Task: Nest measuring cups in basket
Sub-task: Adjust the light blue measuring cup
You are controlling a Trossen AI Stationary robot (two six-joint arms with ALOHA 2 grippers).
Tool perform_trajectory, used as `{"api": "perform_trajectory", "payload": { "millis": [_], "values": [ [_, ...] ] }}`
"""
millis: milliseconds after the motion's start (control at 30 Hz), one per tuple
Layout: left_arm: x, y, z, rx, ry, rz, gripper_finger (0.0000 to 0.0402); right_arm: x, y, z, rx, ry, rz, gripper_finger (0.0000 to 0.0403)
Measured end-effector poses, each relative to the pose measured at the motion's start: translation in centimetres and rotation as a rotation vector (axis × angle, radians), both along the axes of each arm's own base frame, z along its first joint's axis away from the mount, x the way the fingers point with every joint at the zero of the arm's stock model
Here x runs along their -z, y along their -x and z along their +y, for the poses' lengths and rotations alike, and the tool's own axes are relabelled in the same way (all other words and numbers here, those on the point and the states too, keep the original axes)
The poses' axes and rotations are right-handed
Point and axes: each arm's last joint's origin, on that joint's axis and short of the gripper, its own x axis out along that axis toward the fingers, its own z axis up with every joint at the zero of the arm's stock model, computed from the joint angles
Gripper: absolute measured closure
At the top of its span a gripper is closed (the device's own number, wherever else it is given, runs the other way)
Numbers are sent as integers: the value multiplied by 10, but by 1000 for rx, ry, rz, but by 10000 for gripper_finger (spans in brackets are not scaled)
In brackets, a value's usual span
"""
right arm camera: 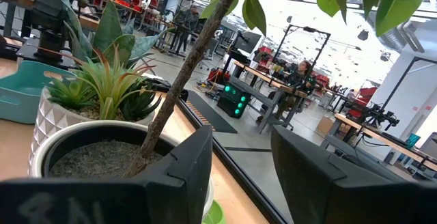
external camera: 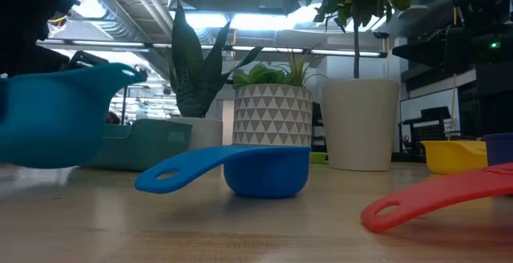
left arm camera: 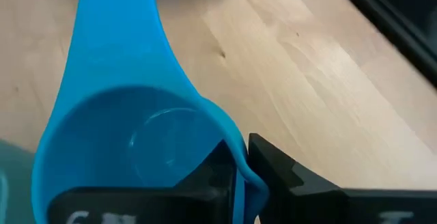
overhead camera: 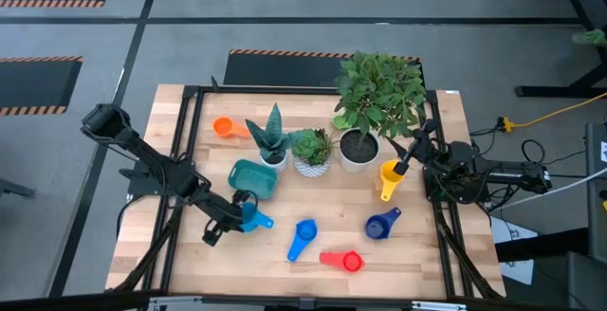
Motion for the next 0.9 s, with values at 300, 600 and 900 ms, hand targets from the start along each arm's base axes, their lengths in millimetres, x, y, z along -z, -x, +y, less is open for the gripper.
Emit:
{"api": "perform_trajectory", "payload": {
  "millis": [300, 600, 900],
  "values": [
    [4, 10, -6, 69, -48, 42, 379, 0, 0, 0, 0, 0, 0, 247],
    [4, 13, -11, 76, -80, 27, 372, 0, 0, 0, 0, 0, 0, 247],
    [4, 14, -12, 83, -78, 27, 369, 0, 0, 0, 0, 0, 0, 247]
  ]
}}
